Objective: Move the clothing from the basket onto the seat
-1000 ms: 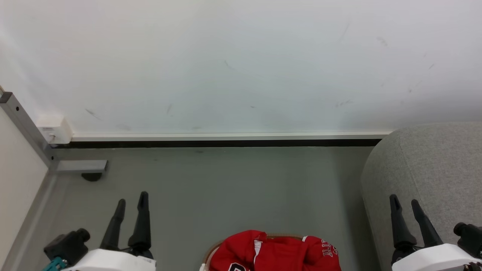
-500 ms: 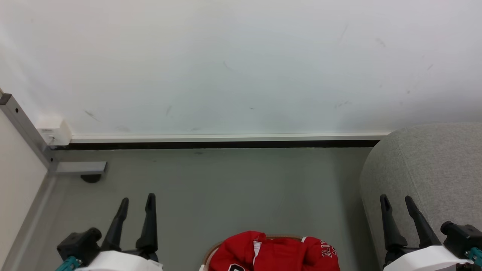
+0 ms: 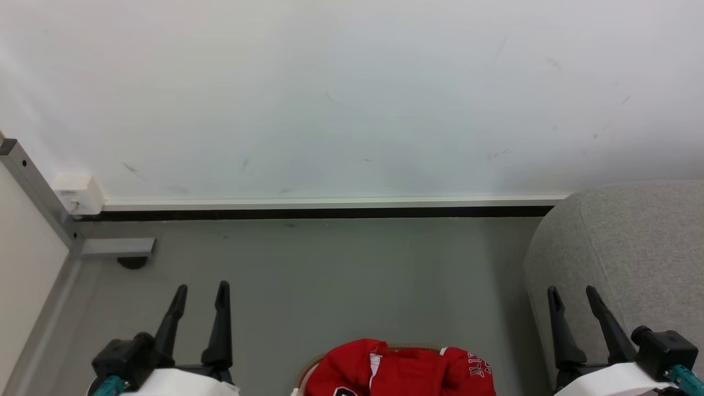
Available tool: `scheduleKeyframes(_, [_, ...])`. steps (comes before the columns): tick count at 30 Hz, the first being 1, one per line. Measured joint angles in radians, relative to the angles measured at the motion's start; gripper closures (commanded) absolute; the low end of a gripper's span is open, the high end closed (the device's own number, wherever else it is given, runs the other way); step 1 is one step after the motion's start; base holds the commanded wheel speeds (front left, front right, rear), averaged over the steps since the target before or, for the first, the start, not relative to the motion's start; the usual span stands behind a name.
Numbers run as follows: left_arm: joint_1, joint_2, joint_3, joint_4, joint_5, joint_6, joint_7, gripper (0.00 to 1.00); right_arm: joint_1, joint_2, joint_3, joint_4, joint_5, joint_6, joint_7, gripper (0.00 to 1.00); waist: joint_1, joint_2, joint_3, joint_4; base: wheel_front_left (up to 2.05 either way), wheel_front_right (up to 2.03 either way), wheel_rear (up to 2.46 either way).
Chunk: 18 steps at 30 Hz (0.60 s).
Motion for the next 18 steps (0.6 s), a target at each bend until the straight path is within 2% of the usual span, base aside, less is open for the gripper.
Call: scheduleKeyframes(18, [0.011, -0.003, 0.011, 0.006, 0.082, -0.019, -0.035, 0.0, -0.001, 0.008, 0.008, 0.001, -0.115, 0.0, -0.029, 0.0, 0.0, 0.0, -0.011, 0.001, 0.0, 0.0, 0.0])
